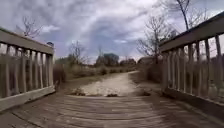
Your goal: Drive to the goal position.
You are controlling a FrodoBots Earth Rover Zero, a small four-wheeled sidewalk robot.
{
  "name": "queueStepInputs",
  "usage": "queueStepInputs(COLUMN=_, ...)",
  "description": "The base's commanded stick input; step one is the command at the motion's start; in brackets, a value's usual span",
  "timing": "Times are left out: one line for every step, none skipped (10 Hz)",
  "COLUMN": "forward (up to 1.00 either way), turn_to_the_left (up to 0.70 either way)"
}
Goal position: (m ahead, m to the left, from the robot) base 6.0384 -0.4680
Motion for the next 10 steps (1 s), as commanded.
queueStepInputs(forward=0.50, turn_to_the_left=0.00)
queueStepInputs(forward=0.50, turn_to_the_left=0.00)
queueStepInputs(forward=0.50, turn_to_the_left=0.00)
queueStepInputs(forward=0.50, turn_to_the_left=0.00)
queueStepInputs(forward=0.50, turn_to_the_left=0.00)
queueStepInputs(forward=0.50, turn_to_the_left=0.00)
queueStepInputs(forward=0.50, turn_to_the_left=0.00)
queueStepInputs(forward=0.50, turn_to_the_left=0.00)
queueStepInputs(forward=0.50, turn_to_the_left=0.00)
queueStepInputs(forward=0.50, turn_to_the_left=0.00)
